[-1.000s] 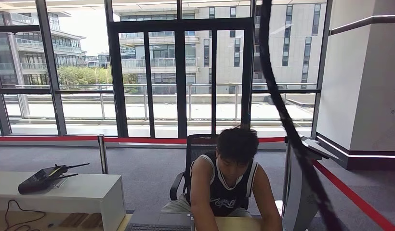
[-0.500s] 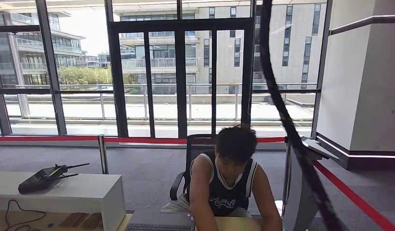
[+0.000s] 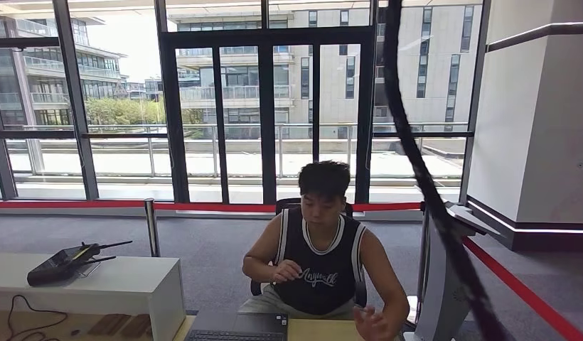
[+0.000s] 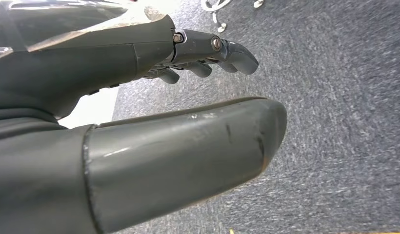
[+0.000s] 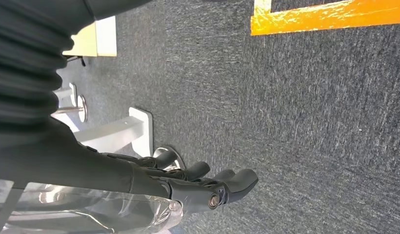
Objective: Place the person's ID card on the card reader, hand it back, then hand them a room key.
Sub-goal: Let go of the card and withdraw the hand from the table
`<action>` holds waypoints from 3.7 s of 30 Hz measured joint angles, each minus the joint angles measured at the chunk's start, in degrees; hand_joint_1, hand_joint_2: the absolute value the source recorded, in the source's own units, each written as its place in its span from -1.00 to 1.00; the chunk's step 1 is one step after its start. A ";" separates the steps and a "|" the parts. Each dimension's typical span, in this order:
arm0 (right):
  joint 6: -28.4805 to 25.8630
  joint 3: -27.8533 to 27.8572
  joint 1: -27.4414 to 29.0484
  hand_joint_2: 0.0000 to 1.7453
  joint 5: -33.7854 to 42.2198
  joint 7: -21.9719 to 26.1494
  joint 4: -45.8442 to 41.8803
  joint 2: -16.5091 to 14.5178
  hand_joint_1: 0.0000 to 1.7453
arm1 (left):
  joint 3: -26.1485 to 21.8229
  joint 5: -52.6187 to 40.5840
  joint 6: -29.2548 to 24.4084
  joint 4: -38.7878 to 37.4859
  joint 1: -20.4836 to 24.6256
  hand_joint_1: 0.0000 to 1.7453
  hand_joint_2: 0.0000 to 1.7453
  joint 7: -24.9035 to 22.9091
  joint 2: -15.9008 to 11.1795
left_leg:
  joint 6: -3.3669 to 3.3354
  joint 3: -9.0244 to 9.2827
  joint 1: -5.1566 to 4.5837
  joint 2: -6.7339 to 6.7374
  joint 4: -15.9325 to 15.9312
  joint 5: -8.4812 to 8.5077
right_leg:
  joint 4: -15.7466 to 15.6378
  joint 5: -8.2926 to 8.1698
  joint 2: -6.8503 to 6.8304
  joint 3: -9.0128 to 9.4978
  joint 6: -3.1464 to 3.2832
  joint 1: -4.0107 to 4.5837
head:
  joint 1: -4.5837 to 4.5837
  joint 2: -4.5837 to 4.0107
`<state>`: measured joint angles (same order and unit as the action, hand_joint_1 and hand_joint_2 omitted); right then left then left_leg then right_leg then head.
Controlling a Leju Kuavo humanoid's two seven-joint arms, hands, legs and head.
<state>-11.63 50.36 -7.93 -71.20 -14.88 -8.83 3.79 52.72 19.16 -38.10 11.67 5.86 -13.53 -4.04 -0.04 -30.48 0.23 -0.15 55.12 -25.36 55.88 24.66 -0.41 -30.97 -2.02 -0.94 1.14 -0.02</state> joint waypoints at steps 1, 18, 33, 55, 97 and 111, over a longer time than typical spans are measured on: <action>0.04 0.00 -0.01 -1.00 -0.08 0.00 0.00 0.08 -1.00 | 0.00 -0.02 0.12 0.00 0.00 -1.00 -1.00 -0.25 0.01 | 0.00 0.00 0.00 0.00 0.00 0.00 | 0.00 0.00 0.00 0.00 0.00 0.00 | 0.00 0.00; -0.17 0.04 0.02 -1.00 0.38 -1.70 0.00 0.57 -1.00 | 0.02 -0.36 1.35 0.00 0.01 -1.00 -1.00 -3.80 -0.54 | 0.00 0.01 0.00 0.00 0.00 0.00 | 0.00 0.00 0.00 0.00 0.00 0.00 | -0.02 0.00; -0.14 0.02 -0.38 -1.00 -1.24 -0.52 0.00 0.67 -1.00 | 0.02 0.84 1.50 0.02 0.00 -1.00 -1.00 -4.19 -0.68 | 0.00 0.02 0.00 0.00 0.00 0.00 | 0.00 0.00 0.00 0.02 0.00 0.00 | -0.02 0.00; -0.46 0.02 -0.01 -1.00 -1.22 -1.11 0.02 0.61 -1.00 | 0.02 0.88 1.47 0.04 -0.01 -1.00 -1.00 -3.34 -0.46 | 0.00 0.04 0.00 0.00 0.00 0.00 | 0.00 0.00 0.00 0.02 0.00 0.00 | -0.01 0.00; 1.36 -0.14 -2.75 -1.00 -5.59 -2.12 0.22 -0.27 -1.00 | 0.02 3.64 7.09 0.03 0.02 -1.00 -1.00 -3.91 0.97 | 0.00 0.05 0.00 0.00 0.00 0.00 | 0.00 0.00 0.00 0.08 -0.01 0.00 | 0.00 0.00; 1.79 -0.61 -3.49 -1.00 -6.39 -2.23 0.22 -0.27 -1.00 | 0.01 3.88 5.03 0.04 0.02 -1.00 -1.00 -4.00 1.36 | 0.00 0.05 0.00 0.00 0.00 0.01 | 0.00 0.00 0.00 0.08 -0.01 0.00 | 0.00 0.00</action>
<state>-9.84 49.75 -11.42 -77.59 -17.11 -8.61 3.52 52.73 23.04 -33.07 11.71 5.88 -17.53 -2.68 -0.04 -30.43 0.23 -0.14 55.12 -25.36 55.88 24.65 -0.41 -30.89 -2.03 -0.94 1.14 -0.02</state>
